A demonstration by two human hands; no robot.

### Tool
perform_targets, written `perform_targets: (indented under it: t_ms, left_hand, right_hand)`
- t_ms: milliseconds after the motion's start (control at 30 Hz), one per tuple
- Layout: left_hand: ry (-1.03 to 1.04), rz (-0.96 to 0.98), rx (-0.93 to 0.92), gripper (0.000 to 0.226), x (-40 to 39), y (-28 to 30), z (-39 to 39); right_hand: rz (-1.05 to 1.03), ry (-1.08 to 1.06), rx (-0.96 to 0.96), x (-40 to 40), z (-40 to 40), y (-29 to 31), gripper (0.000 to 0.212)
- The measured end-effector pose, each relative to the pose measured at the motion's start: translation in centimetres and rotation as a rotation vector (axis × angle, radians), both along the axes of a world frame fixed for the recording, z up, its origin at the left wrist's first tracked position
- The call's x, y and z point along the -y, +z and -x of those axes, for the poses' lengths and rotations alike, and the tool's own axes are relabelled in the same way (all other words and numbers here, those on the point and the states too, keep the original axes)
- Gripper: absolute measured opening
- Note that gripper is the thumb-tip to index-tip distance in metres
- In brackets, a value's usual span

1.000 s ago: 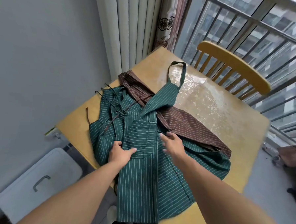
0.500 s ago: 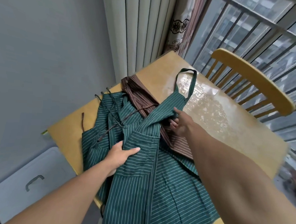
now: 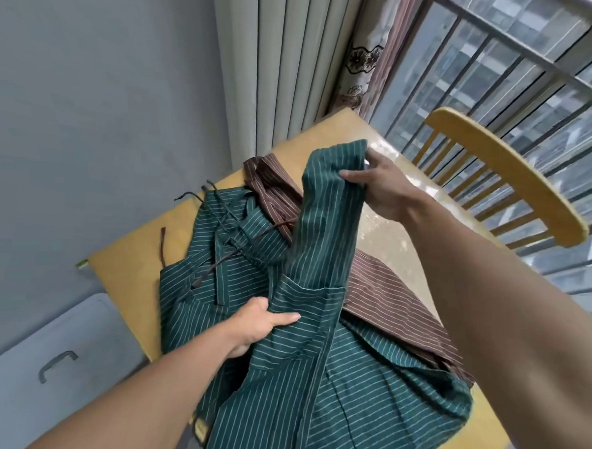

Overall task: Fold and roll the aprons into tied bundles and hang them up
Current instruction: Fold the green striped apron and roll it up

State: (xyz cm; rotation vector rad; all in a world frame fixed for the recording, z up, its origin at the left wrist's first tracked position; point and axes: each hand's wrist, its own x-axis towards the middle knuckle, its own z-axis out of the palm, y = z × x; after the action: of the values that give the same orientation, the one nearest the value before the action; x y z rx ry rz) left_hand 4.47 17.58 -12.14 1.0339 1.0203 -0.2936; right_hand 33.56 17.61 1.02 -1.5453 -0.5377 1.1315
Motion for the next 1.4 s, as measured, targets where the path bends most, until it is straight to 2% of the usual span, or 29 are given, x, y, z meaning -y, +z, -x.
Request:
perform_targets:
  t_ms: [67,167,233,300,367,467,533,633,700,767,867,933,1000,1033,1067,1100,1133,1167,1200,1233,1333,1400]
  left_hand:
    - [-0.012,-0.059,-0.034,0.040,-0.2,-0.7,0.0]
    - [0.024,-0.053,-0.047,0.055,-0.8,-2.0,0.3]
    - [0.059,-0.042,-0.061,0.080,-1.2,-2.4,0.7]
    - [0.099,-0.066,-0.064,0.117,-1.5,-2.3,0.5]
    - [0.150,-0.108,-0.064,0.128,-1.8,-2.2,-0.3]
    - [0.219,-0.128,-0.074,0.111,-2.3,-1.4,-1.9]
    - [0.258,-0.092,-0.066,0.095,-2.5,-0.4,-2.7]
    - [0.296,-0.014,0.035,0.046,-2.2,1.5,-2.9]
    - [0.299,0.032,0.105,0.030,-1.9,2.9,-2.3]
    - [0.296,0.060,0.141,0.025,-1.8,4.0,-1.6]
    - [0.336,0.032,0.143,0.033,-1.6,5.0,-0.7]
    - [0.358,0.012,0.132,0.036,-1.4,5.8,-0.3]
    - [0.347,0.015,0.107,0.041,-1.1,6.6,-0.1]
    - [0.322,-0.018,0.069,0.051,-0.9,6.7,0.0]
    - [0.244,-0.135,-0.009,0.065,-0.7,6.9,0.0]
    - [0.147,-0.333,-0.106,0.076,-0.4,7.2,0.0]
    - [0.066,-0.550,-0.194,0.077,0.0,7.9,-0.2]
    - [0.018,-0.726,-0.224,0.067,0.3,8.4,-0.4]
    - [-0.027,-0.768,-0.178,0.055,0.9,9.2,-0.7]
    - [-0.057,-0.689,-0.108,0.053,1.5,10.0,-1.2]
    - [-0.103,-0.190,-0.030,0.089,3.1,11.1,-2.4]
    - [-0.137,-0.134,-0.048,0.095,4.0,11.2,-2.6]
  right_hand:
    - [0.079,0.008,0.245,-1.5,0.6,-0.7,0.047]
    - [0.269,0.166,0.523,-2.5,2.7,-2.5,0.089]
    - [0.407,0.179,0.565,-1.4,4.1,-4.5,0.098]
    - [0.482,0.090,0.542,0.9,5.2,-6.8,0.093]
    - [0.517,-0.073,0.469,3.6,6.6,-8.6,0.082]
    - [0.565,-0.281,0.341,7.3,9.0,-10.1,0.069]
    - [0.588,-0.308,0.267,9.2,10.2,-11.2,0.069]
    - [0.607,-0.316,0.122,10.6,11.2,-11.6,0.067]
    - [0.605,-0.281,0.043,11.2,11.9,-10.9,0.066]
    - [0.548,-0.241,-0.076,11.7,12.7,-10.0,0.064]
    - [0.380,-0.114,-0.363,13.3,14.3,-8.5,0.058]
    - [0.393,0.014,-0.364,15.0,15.6,-7.6,0.051]
    - [0.423,0.100,-0.265,16.7,17.0,-7.2,0.039]
    - [0.407,0.075,-0.217,17.4,17.7,-6.8,0.037]
    - [0.375,0.016,-0.158,18.0,18.2,-6.1,0.040]
    - [0.339,-0.028,-0.074,18.6,18.6,-5.3,0.045]
    - [0.321,-0.025,0.056,18.9,18.7,-4.2,0.053]
    - [0.322,0.045,0.217,18.9,18.7,-3.2,0.064]
    - [0.339,0.152,0.381,19.2,18.9,-1.9,0.077]
    - [0.372,0.272,0.511,19.3,19.2,-1.0,0.086]
    - [0.529,0.547,0.873,19.4,21.4,1.2,0.090]
    - [0.584,0.661,1.071,19.7,23.8,1.6,0.091]
